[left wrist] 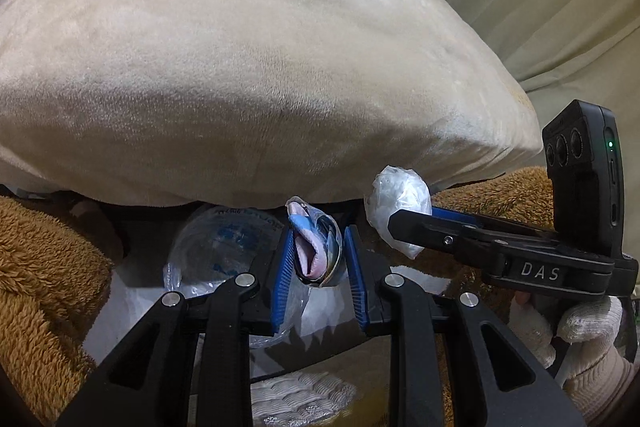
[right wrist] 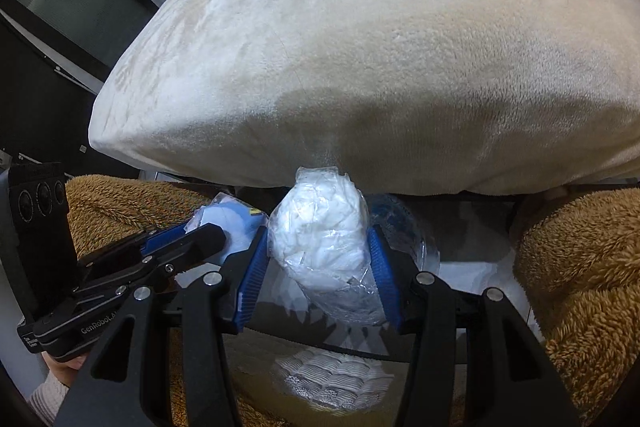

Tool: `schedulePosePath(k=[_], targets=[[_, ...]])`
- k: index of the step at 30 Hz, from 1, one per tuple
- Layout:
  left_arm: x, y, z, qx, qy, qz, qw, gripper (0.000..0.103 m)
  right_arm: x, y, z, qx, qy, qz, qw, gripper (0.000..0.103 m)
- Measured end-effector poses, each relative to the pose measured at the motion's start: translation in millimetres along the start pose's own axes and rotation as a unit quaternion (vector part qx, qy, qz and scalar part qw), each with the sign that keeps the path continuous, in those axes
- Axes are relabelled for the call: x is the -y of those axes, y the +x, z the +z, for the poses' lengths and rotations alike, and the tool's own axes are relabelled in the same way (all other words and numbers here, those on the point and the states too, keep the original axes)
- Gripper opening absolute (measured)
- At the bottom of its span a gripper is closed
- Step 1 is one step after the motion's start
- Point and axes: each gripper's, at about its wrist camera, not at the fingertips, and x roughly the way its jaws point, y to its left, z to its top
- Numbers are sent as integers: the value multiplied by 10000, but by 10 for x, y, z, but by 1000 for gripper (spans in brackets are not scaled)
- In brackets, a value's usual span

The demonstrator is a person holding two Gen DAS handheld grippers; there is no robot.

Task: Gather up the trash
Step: 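Carry both held items down over the clear plastic-lined bin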

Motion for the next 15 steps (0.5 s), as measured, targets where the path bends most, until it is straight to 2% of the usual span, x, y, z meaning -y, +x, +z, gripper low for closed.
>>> schedulePosePath(k=[15], targets=[[-111, 274, -9, -795, -371, 178, 9960, 25, 29, 364, 7, -800, 420, -83, 9959, 50]])
